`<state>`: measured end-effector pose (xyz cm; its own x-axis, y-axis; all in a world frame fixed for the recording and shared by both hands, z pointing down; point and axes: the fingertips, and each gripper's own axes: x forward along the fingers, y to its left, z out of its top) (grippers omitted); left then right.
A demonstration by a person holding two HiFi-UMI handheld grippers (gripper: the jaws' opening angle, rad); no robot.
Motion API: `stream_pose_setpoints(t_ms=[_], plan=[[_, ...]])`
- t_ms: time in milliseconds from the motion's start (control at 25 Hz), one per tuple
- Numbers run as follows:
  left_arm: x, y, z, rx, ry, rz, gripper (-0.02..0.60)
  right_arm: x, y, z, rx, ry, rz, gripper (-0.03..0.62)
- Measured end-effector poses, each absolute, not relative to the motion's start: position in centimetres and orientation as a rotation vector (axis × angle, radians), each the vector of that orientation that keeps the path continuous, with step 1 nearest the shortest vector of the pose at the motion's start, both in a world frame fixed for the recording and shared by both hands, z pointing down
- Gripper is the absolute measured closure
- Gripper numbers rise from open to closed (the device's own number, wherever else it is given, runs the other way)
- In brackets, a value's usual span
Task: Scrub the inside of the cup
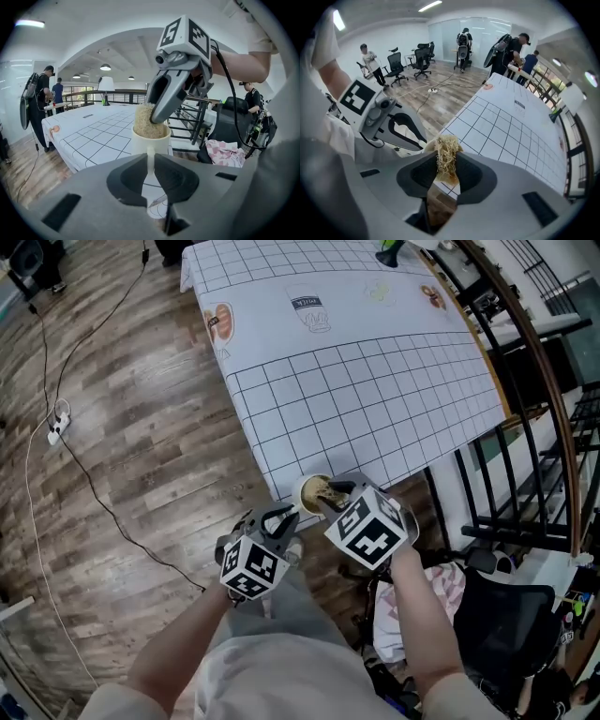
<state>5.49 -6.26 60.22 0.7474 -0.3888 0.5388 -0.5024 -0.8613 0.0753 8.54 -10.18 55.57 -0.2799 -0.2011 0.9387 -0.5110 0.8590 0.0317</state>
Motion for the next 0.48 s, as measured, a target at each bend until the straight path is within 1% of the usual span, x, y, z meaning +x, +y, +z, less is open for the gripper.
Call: stream_pose_setpoints(t_ms=[120, 320, 480], plan=[[5.6, -6.5, 60.1, 2.743, -0.7, 0.751, 0.528, 8.3, -10.5, 57.0, 0.533, -1.825, 0.279, 0.488], [5.7, -6.5, 60.3, 2.74, -0.686, 0.744, 0.526, 8.2, -10.1, 59.2, 0.517, -1.814, 0.323, 0.488], [5.7, -6.6, 60.3, 2.708, -0.686, 0.753, 0.526, 8.1, -9.7, 59.4, 0.486, -1.847, 0.446, 0.488]])
